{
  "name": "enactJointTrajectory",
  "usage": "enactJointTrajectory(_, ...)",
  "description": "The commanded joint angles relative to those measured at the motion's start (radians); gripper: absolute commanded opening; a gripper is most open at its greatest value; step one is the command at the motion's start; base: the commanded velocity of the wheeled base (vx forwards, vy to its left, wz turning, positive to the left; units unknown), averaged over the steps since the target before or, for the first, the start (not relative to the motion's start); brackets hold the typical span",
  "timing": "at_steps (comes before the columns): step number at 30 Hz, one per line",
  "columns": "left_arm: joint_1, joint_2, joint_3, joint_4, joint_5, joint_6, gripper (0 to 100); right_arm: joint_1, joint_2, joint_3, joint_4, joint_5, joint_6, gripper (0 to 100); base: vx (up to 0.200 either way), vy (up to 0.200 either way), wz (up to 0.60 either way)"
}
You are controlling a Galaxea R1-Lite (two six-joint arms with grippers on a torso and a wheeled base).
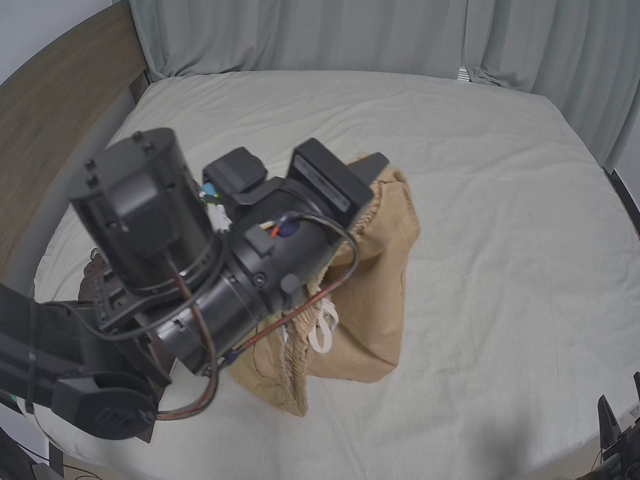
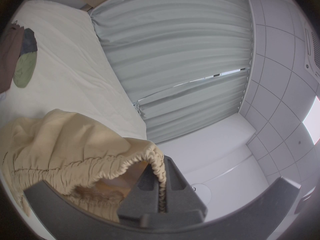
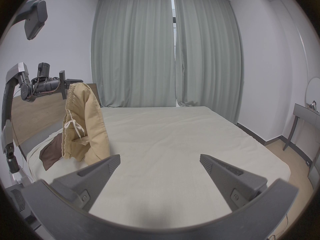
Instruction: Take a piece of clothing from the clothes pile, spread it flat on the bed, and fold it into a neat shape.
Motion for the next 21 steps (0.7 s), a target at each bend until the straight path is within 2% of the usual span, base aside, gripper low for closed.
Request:
enactJointTrajectory(1,-0.048,0.128,-0.068,0.000,-0.008,-0.003,0,0.000,-0.012,0.016,-0.001,0.001,0.000,100,0.000,0.000,0.00)
enactJointTrajectory(7,-0.075,0.238,-0.178,0.003,-0.031,-0.061,0,0.000,-0.012,0.016,-0.001,0.001,0.000,100,0.000,0.000,0.00)
enactJointTrajectory(13,-0.114,0.297,-0.287,0.023,-0.073,-0.064,0,0.000,-0.012,0.016,-0.001,0.001,0.000,100,0.000,0.000,0.00)
enactJointTrajectory(17,-0.145,0.306,-0.342,0.057,-0.076,-0.066,0,0.001,-0.012,0.016,-0.001,0.001,0.000,100,0.000,0.000,0.00)
enactJointTrajectory(21,-0.185,0.300,-0.476,0.152,-0.091,-0.107,0,0.001,-0.012,0.018,-0.001,0.001,0.000,100,0.000,0.000,0.00)
